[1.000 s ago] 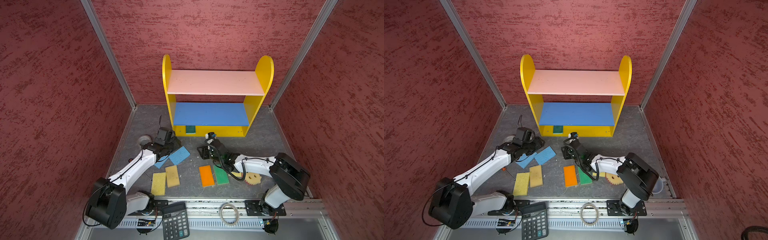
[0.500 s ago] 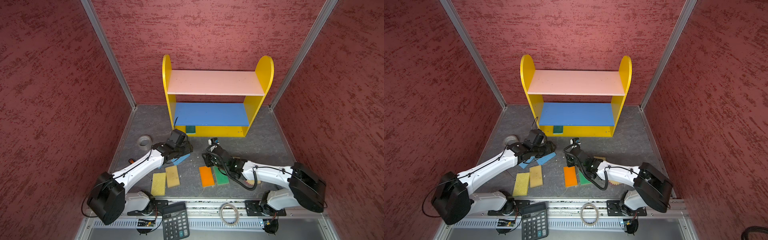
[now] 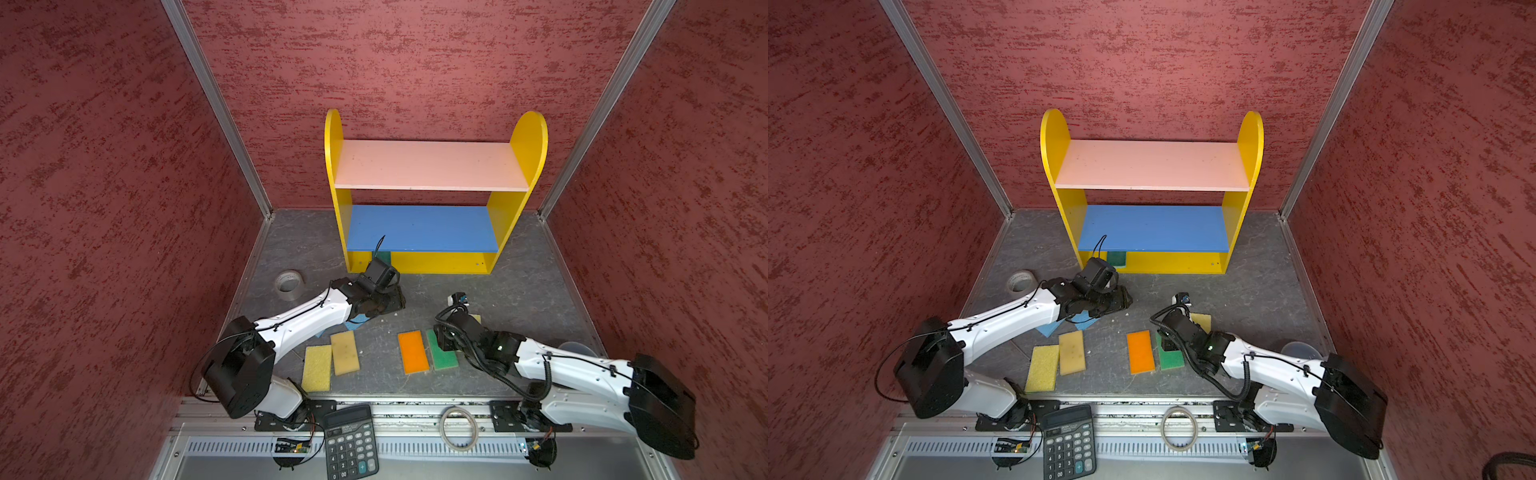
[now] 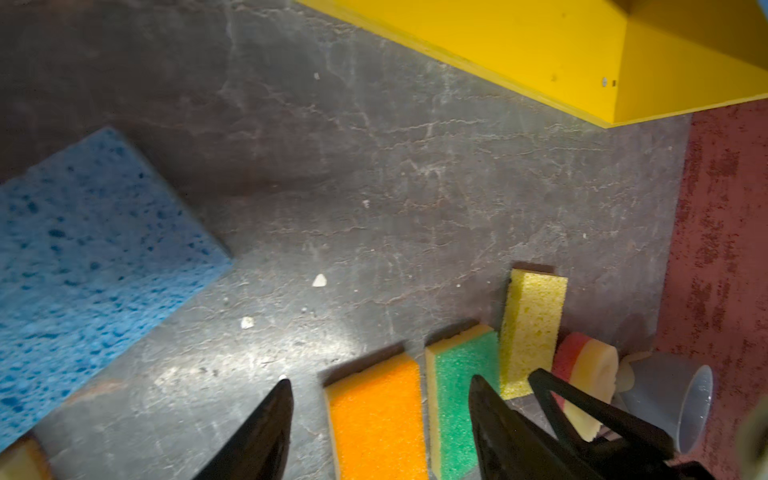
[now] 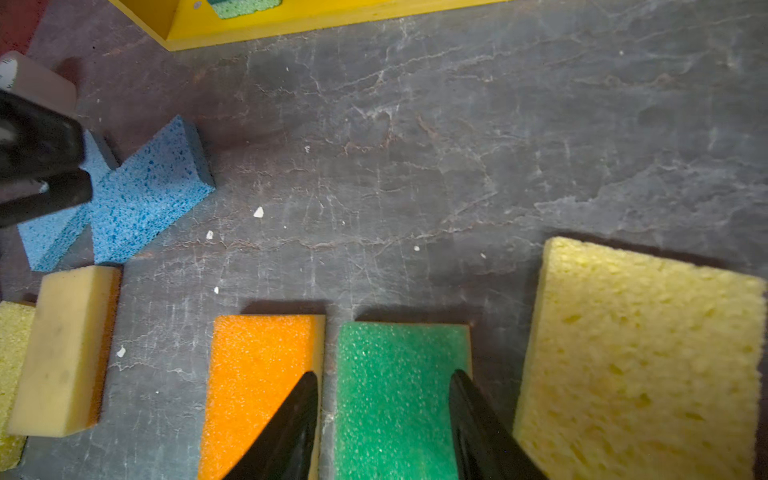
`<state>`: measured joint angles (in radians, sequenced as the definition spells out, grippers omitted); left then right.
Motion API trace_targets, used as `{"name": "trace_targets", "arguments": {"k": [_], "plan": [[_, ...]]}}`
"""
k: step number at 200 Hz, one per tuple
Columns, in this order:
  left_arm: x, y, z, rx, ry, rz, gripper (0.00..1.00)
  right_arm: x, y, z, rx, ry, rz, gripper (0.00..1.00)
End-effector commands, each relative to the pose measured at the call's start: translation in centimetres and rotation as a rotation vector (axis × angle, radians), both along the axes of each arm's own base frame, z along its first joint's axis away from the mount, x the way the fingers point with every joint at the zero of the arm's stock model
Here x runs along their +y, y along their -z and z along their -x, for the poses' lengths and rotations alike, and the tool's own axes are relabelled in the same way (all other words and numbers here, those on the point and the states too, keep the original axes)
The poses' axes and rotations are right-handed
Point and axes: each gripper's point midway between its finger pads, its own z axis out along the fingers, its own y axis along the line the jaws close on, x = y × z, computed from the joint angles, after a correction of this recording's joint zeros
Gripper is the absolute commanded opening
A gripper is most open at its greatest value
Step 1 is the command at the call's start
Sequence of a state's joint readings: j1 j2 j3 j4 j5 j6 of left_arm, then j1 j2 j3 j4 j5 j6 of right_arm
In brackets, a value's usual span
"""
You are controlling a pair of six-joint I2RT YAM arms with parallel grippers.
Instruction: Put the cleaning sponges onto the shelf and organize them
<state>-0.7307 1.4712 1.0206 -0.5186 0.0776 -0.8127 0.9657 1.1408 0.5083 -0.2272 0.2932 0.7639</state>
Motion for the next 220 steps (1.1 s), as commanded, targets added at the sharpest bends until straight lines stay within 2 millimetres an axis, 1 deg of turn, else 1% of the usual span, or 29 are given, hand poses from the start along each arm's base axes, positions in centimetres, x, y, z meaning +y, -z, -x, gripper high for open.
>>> {"name": "trace_targets", "arguments": {"k": [1,20,47,70,85,100,129,162,176,200,220], "plan": [[-0.2,-0.1,0.3,0.003,0.018,-0.035,0.67,-0.9,0.4,-0.1,0.005,0.037,0.024,0.55],[-0.2,0.4,0.8,0.033,0.016,-0.035,0.67,-1.2,1.0,0.1,0.012,0.037,0.041,0.58],[0.2,1.0,1.5,0.055,0.018,-0.065,0.67,-1.1,1.2,0.0,0.01,0.039,0.04,0.64],[0.4,1.5,1.9,0.078,0.018,-0.084,0.68,-1.2,1.6,0.0,0.011,0.044,0.039,0.67],[0.6,1.5,2.5,0.086,0.024,-0.096,0.68,-1.3,1.7,0.1,0.019,0.045,0.049,0.68],[0.8,1.4,3.2,0.087,0.025,-0.104,0.69,-1.7,1.9,0.3,0.026,0.049,0.064,0.68],[1.1,2.4,4.8,0.123,0.013,-0.116,0.69,-2.4,2.1,0.4,0.028,0.071,0.074,0.68],[0.6,3.5,6.4,0.152,-0.015,-0.095,0.69,-2.7,2.1,0.4,0.026,0.096,0.061,0.67],[0.5,3.9,6.7,0.162,-0.014,-0.104,0.69,-2.7,1.9,0.2,0.016,0.098,0.057,0.67],[0.1,4.0,7.0,0.149,0.003,-0.126,0.69,-3.0,2.2,-0.1,0.011,0.103,0.076,0.67],[0.1,4.2,7.3,0.143,0.009,-0.155,0.69,-2.7,2.2,-0.2,0.018,0.083,0.095,0.67]]}}
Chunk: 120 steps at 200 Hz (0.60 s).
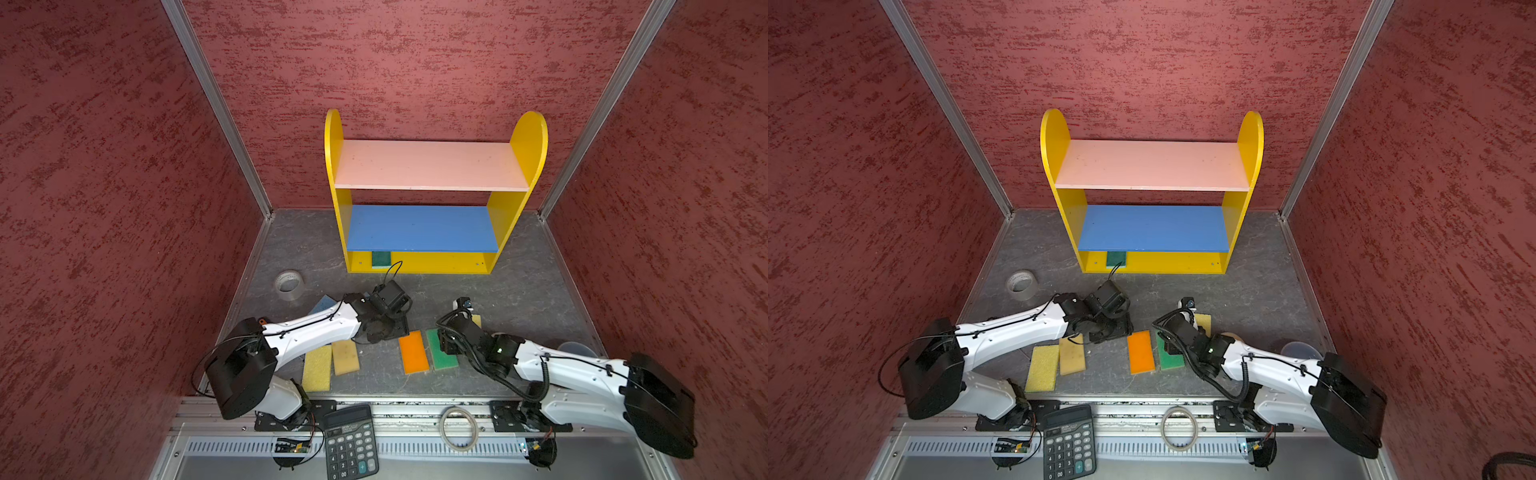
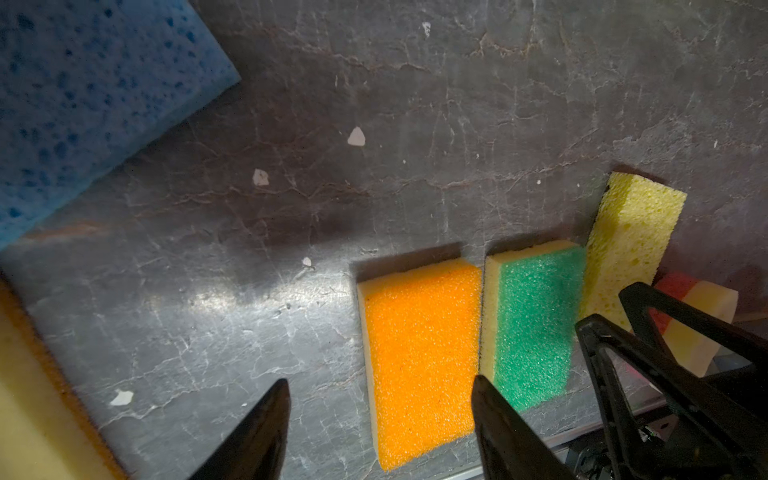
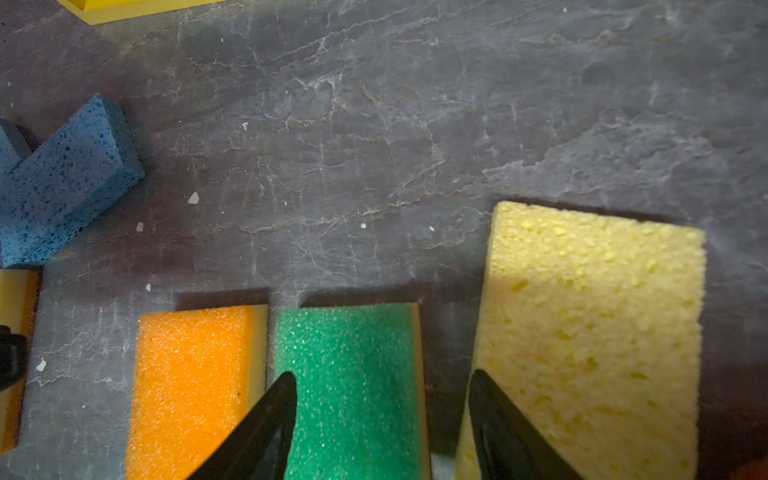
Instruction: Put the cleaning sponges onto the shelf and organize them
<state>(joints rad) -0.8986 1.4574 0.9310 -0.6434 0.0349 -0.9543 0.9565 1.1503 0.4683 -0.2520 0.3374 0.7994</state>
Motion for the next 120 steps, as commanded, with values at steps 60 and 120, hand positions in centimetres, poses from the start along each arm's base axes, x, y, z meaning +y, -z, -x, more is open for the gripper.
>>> {"name": "trace_targets", "arguments": {"k": [60,120], "plan": [[-1.6,1.8,0.1,0.037,0.074,-0.069,0.55,1.0,0.4,-1.3,0.005,-0.023,0.042,0.67],[-1.0,4.4,0.8,0.132,0.127,-0.198,0.58,2.0,-0.6,-2.5,0.001,-0.029,0.045,0.68]]}}
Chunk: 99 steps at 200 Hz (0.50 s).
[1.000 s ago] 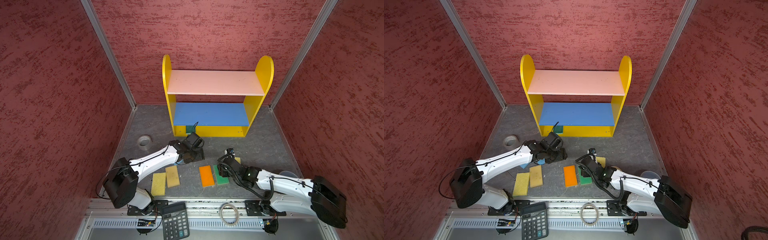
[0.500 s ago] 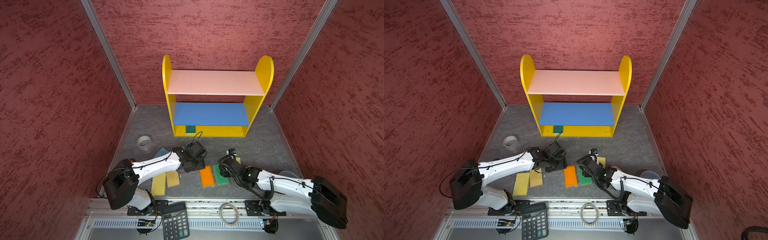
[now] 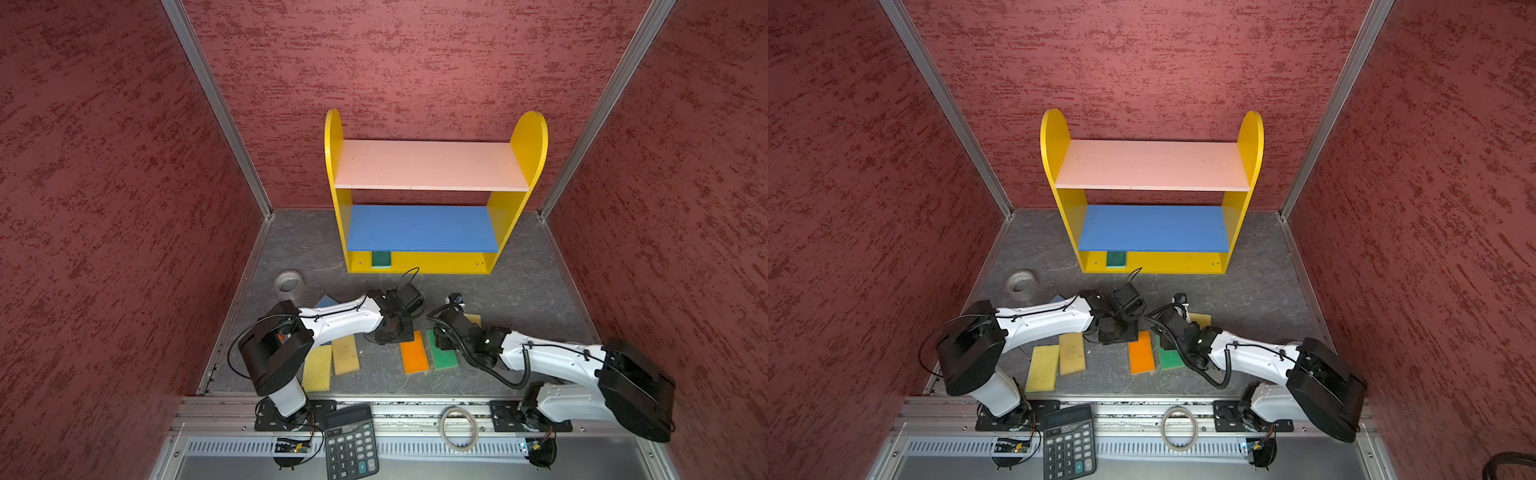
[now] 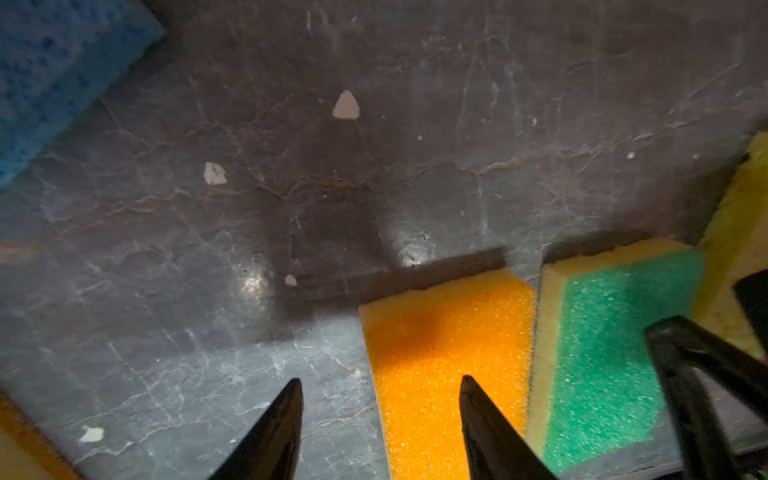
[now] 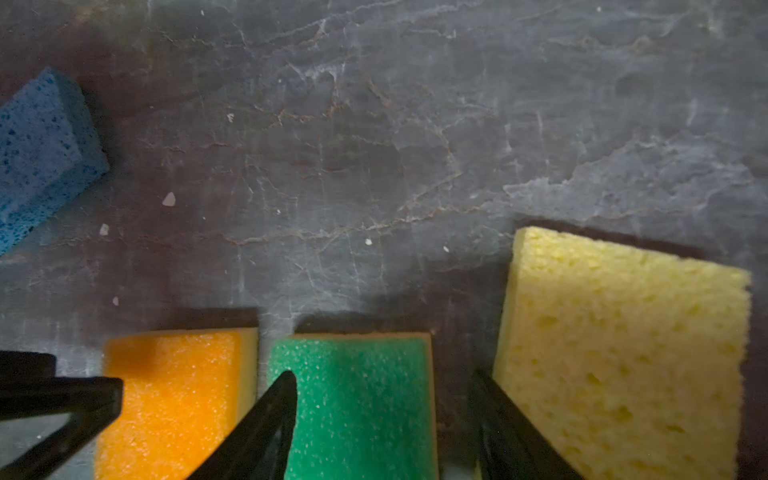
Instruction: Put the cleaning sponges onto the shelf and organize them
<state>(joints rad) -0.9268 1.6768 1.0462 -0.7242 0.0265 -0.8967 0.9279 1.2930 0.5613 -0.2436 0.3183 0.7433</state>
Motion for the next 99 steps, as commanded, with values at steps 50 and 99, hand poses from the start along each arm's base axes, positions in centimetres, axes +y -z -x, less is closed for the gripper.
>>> {"name": "trace_targets", "arguments": {"k": [50,99], "plan": [[-1.4,2.3,0.1,0.101,0.093,-0.071,0.17,-0.4,-0.6,-1.1,-0.005,0.019,-0.001,0.68],[-0.4,0.6,-3.6,0.026,0.043,-0.06,0.0,-1.0,-1.8,-2.0,-0.02,0.032,-0.003,0.68]]}}
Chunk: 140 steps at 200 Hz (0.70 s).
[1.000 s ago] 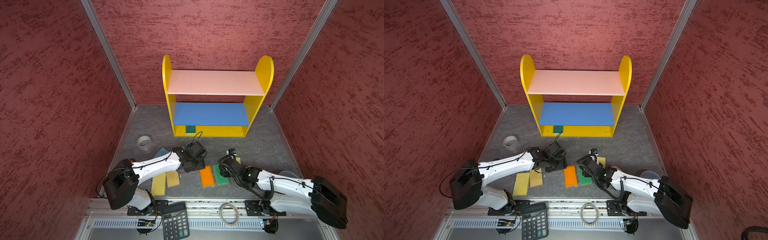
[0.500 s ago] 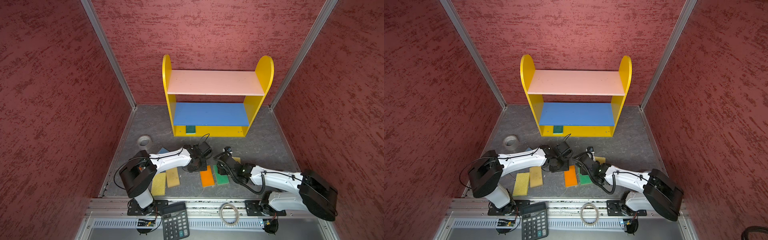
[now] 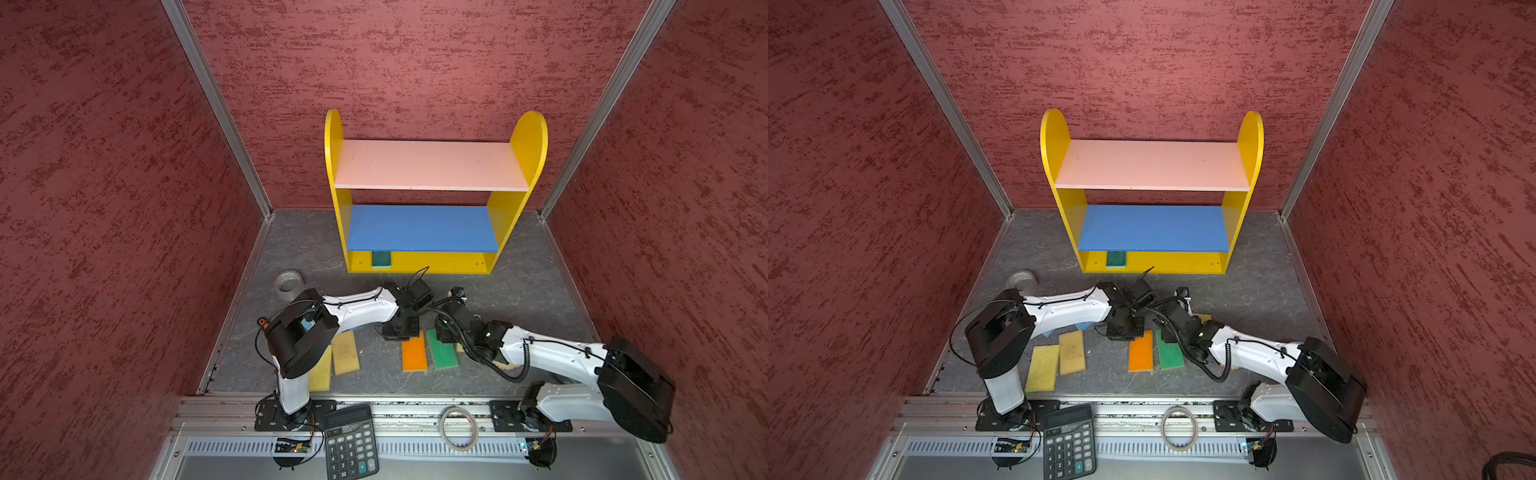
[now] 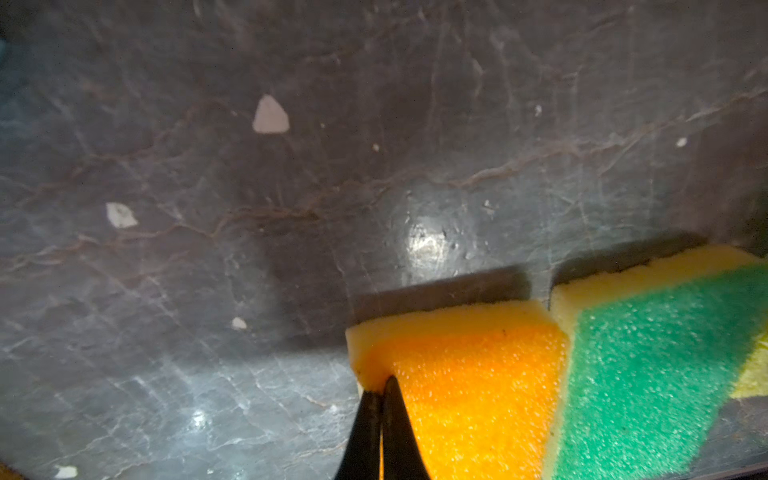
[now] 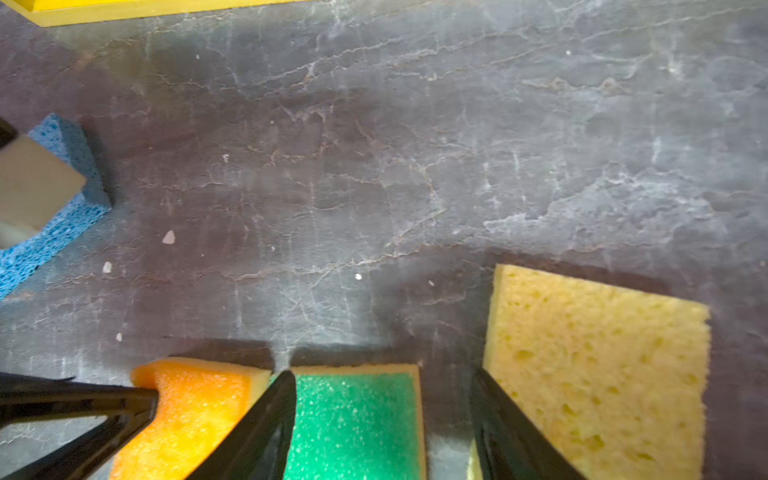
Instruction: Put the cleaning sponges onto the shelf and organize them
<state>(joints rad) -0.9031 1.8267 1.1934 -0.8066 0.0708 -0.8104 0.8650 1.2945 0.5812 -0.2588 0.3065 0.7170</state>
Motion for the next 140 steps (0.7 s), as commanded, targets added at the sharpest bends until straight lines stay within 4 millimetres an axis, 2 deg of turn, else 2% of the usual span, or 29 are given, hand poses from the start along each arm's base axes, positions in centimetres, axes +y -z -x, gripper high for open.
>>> {"name": "trace_targets", "arguments": {"k": [1,21,55,71,84,106,140], "plan": [[1.0,-0.5,-2.5,-0.049,-0.026,-0.011,0.0,0.0,-1.4,-0.6,-0.021,-0.003,-0.009,0.68],[1.3,-2.2,-5.0,-0.106,-0.053,0.02,0.0,0.7,-2.9,-1.4,-0.053,-0.019,-0.029,0.67],[0.6,-4.9,-9.5,-0.205,-0.101,0.113,0.0,3.1,-6.0,-2.8,-0.13,-0.059,-0.131,0.67],[0.2,-5.5,-11.6,-0.255,-0.12,0.143,0.0,4.4,-7.3,-3.5,-0.176,-0.072,-0.213,0.65],[-0.2,-5.2,-12.9,-0.275,-0.135,0.153,0.0,5.3,-8.1,-4.1,-0.201,-0.073,-0.268,0.63],[-0.8,-4.6,-14.3,-0.294,-0.154,0.179,0.0,6.1,-8.3,-5.0,-0.213,-0.077,-0.32,0.61],[-1.5,-4.2,-15.5,-0.322,-0.144,0.212,0.0,5.2,-6.2,-6.8,-0.135,-0.015,-0.428,0.59]]}}
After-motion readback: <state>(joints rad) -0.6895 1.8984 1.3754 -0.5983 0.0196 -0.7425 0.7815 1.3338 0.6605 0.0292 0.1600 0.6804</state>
